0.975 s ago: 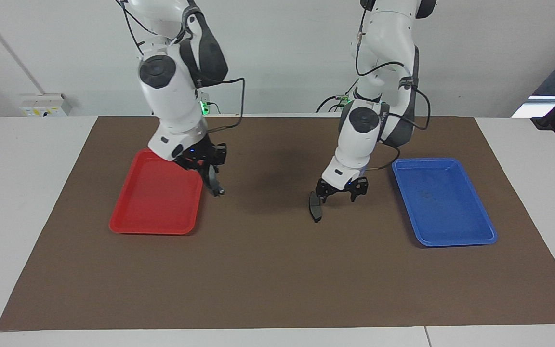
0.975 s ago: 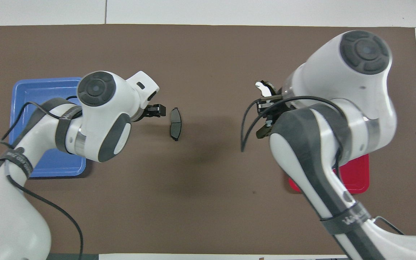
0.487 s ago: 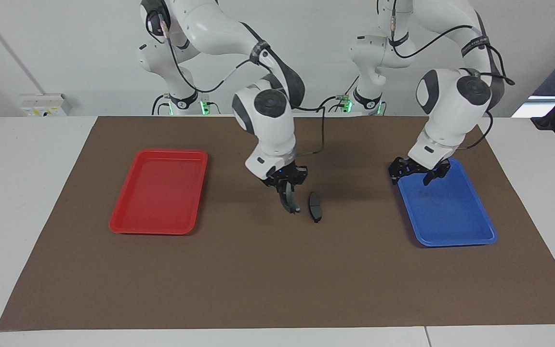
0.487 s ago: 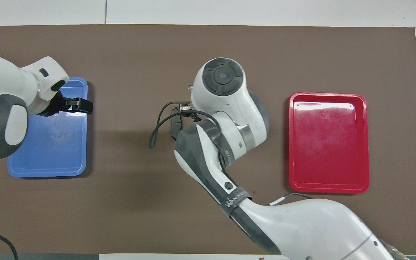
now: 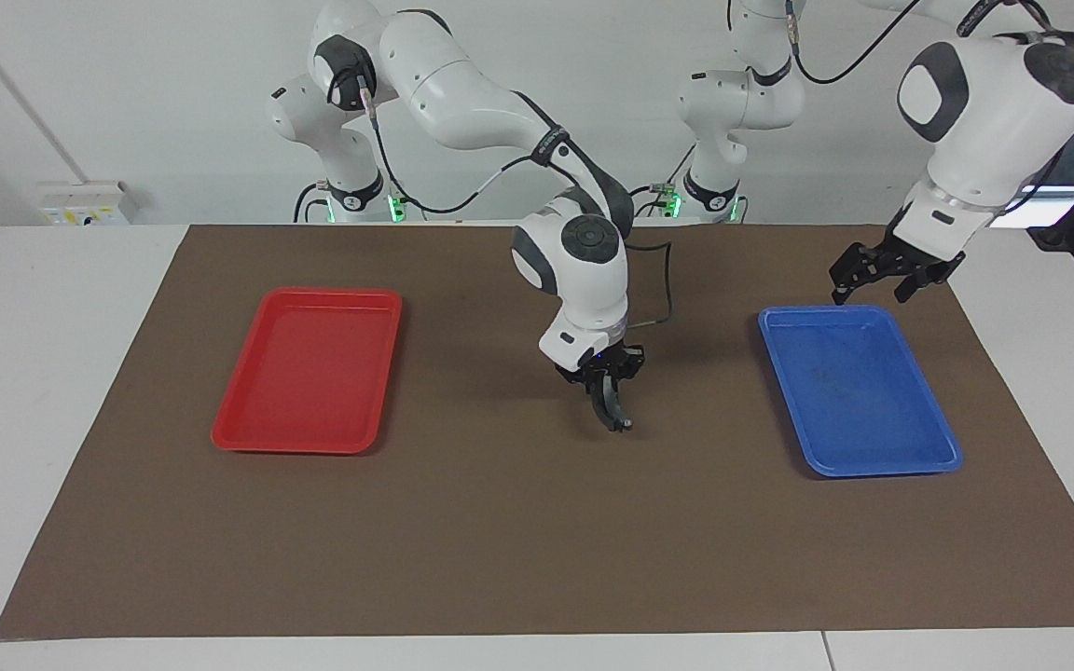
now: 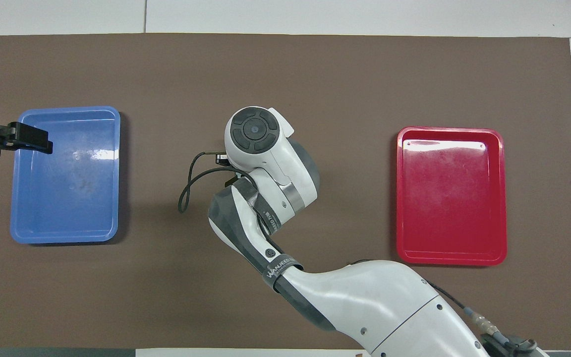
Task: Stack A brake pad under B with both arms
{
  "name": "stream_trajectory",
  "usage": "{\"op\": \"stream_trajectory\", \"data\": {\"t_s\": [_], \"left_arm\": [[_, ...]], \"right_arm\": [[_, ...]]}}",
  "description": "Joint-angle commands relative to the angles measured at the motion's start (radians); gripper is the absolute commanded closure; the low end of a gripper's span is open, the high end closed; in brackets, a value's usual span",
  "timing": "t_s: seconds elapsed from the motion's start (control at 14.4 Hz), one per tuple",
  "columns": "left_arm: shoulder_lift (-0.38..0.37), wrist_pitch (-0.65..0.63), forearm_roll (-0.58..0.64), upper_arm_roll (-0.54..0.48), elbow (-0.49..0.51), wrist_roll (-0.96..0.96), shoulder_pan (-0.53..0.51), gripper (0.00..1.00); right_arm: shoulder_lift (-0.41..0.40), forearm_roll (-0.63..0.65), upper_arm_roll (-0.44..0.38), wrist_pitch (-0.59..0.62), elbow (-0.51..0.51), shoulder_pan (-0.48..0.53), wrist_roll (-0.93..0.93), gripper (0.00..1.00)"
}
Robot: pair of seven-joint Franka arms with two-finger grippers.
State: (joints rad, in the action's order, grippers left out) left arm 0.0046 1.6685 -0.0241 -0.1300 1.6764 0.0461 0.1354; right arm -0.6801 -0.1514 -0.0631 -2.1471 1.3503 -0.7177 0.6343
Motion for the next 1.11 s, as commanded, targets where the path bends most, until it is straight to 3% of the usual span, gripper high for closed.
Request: {"op": "stream_trajectory", "data": {"t_s": [0.0, 0.49, 1.04], "left_arm": [[0.023, -0.09, 0.025, 0.006, -0.087, 0.092, -0.042, 0.0], [-0.031, -0.092, 0.041, 0.006, 0.011, 0.139, -0.074, 0.0], [-0.034, -0.058, 0.043, 0.006, 0.02, 0.178, -0.108, 0.0]], "right_arm": [[0.013, -0.014, 0.002, -0.048, 0.067, -0.002, -0.008, 0.93], [0.02, -0.028, 0.005, -0.048, 0.096, -0.003, -0.1, 0.93], [0.022, -0.031, 0.006, -0.091, 0.107, -0.005, -0.093, 0.93]]}}
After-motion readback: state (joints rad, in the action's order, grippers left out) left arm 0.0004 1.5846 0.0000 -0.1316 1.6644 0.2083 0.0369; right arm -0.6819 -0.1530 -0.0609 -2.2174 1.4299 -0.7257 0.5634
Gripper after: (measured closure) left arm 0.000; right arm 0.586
